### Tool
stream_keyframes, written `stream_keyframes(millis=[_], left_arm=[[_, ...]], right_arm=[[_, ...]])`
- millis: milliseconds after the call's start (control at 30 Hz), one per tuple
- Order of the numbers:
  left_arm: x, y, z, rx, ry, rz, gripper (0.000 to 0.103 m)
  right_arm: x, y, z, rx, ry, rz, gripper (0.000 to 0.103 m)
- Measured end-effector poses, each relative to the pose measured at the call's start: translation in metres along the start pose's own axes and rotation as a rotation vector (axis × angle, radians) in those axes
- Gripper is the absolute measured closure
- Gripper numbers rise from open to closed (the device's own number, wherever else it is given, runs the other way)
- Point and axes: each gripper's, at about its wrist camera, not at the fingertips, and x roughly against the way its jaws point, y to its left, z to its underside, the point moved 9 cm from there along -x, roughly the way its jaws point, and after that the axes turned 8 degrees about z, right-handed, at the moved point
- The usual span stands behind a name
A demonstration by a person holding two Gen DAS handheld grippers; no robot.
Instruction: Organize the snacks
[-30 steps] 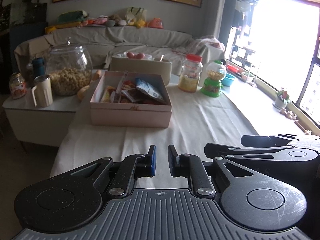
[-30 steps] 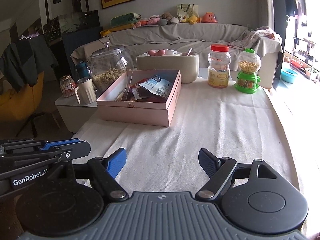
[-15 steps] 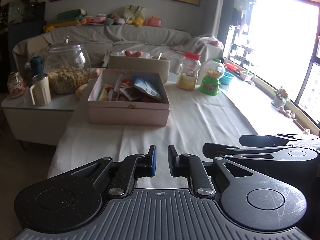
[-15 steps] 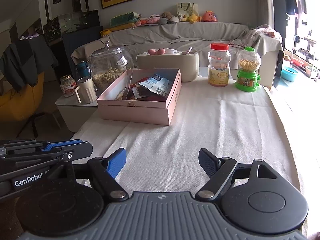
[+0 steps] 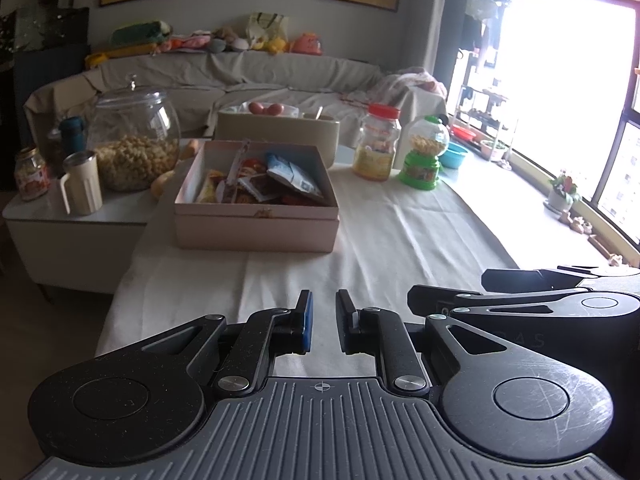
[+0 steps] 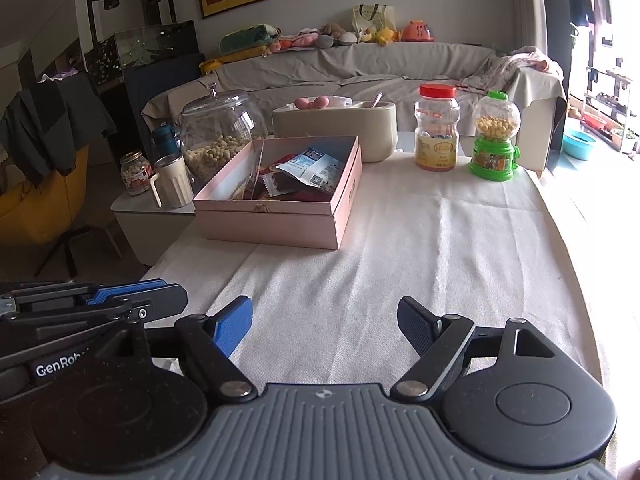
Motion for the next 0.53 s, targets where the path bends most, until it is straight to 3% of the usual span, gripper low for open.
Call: stream_keyframes(millis=[400,500,533], left_arm=[[-0.001,0.003,0.001,-0.001,-0.015,0.004,0.086],[-0.003,0.011,0.004,0.007,0.005,-0.012,0.086],[-0.005,0.019,0.006,0.041,0.022,-0.021,0.086]], right_arm=[[-0.004,-0.001,0.001,-0.002,0.007,0.013,0.021],[-0.011,0.005,0.0,0.031,-0.02,0.006,0.011],[-0.015,0.01,0.001,0.065,-0.047,-0.007,0.003]])
